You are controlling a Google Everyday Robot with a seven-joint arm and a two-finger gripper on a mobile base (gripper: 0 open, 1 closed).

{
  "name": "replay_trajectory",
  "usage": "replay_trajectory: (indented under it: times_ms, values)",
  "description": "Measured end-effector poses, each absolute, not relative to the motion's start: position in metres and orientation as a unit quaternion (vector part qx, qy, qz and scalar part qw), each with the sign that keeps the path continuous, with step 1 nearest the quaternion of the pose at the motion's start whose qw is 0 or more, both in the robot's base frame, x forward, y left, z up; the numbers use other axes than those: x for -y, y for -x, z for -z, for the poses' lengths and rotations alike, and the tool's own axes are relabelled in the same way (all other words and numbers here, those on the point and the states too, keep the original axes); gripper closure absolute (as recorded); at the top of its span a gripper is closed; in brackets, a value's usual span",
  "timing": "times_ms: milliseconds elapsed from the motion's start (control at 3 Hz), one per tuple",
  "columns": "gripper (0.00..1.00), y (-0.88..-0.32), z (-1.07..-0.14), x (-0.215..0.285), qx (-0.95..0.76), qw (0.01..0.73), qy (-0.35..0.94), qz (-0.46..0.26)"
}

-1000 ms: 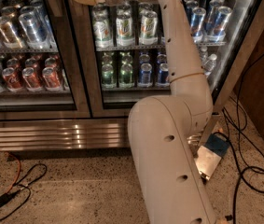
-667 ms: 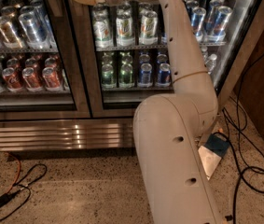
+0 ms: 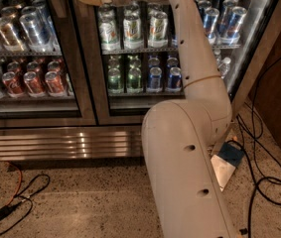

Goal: Open right fridge door

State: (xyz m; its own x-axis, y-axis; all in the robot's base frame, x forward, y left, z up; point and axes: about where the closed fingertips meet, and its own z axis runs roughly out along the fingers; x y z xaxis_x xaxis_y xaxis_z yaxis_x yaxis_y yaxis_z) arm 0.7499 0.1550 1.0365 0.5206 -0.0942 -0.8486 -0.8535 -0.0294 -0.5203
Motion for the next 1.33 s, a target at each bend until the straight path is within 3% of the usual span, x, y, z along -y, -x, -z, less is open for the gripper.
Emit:
replay_trajectory:
  times_ms: [333,667,1000,1333]
  values:
    - [0.62,-0.7437,-1.0397,-0.1569,-0.365,0.585,0.646,-0.328]
    - [0.84,-0.7438,-1.0398,-0.1555,-0.363,0.584,0.647,-0.329]
    - [1.0,-0.7447,-1.0381,-0.1565,-0.363,0.584,0.647,-0.329]
    - [1.0,-0.7461,-1.0366,-0.1573,-0.363,0.584,0.647,-0.329]
